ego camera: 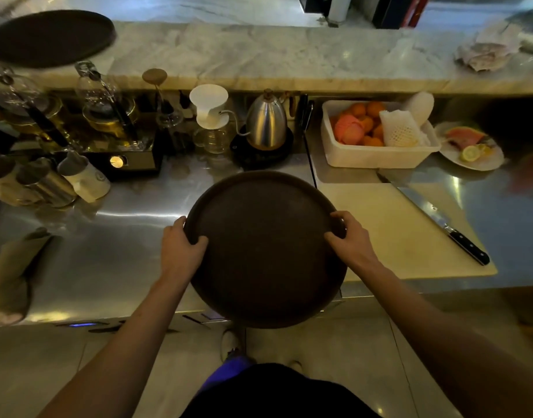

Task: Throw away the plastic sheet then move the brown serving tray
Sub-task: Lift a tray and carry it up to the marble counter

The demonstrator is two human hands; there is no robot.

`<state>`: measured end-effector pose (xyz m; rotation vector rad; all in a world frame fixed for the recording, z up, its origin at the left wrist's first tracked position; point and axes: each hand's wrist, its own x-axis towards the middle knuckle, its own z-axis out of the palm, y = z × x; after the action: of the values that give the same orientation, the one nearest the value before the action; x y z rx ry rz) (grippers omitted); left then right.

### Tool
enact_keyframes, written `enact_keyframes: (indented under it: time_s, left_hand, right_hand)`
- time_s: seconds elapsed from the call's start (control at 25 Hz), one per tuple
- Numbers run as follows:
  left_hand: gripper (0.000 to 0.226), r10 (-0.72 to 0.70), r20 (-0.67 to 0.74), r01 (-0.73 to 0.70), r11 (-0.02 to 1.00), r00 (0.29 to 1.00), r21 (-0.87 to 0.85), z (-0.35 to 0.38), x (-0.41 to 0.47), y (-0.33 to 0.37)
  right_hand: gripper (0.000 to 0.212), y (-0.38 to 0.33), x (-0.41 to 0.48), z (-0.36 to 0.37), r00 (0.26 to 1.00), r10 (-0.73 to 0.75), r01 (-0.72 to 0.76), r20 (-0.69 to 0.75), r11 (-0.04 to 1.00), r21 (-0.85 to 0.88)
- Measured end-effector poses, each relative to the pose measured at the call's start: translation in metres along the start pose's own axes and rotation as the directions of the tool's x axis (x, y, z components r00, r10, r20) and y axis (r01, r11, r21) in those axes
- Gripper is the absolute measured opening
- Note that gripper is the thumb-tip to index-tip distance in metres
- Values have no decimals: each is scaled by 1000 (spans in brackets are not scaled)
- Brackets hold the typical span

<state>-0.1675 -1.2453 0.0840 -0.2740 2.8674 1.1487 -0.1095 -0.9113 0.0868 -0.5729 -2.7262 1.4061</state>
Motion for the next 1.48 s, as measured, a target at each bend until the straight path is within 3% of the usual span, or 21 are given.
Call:
enact_keyframes:
  time_s: [0.52,0.88,1.24,1.48]
  left_hand:
    - [41,-16,162,15,1000,987,5,2,61,-24]
    - [44,-121,193,114,992,974,47,29,51,-15]
    - [55,-258,174,209,943,950,259,52,31,-18]
    - [56,-301,180,239,924,937,298,56,25,-19]
  right_hand:
    - [49,-10,31,42,996,92,-92,-5,992,-91]
    - [50,10,53,31,991,113,-106,67,988,-109]
    - [52,27,50,38,975,148,-132,163,985,-108]
    - [56,31,46,47,974,164,-147,154,982,-120]
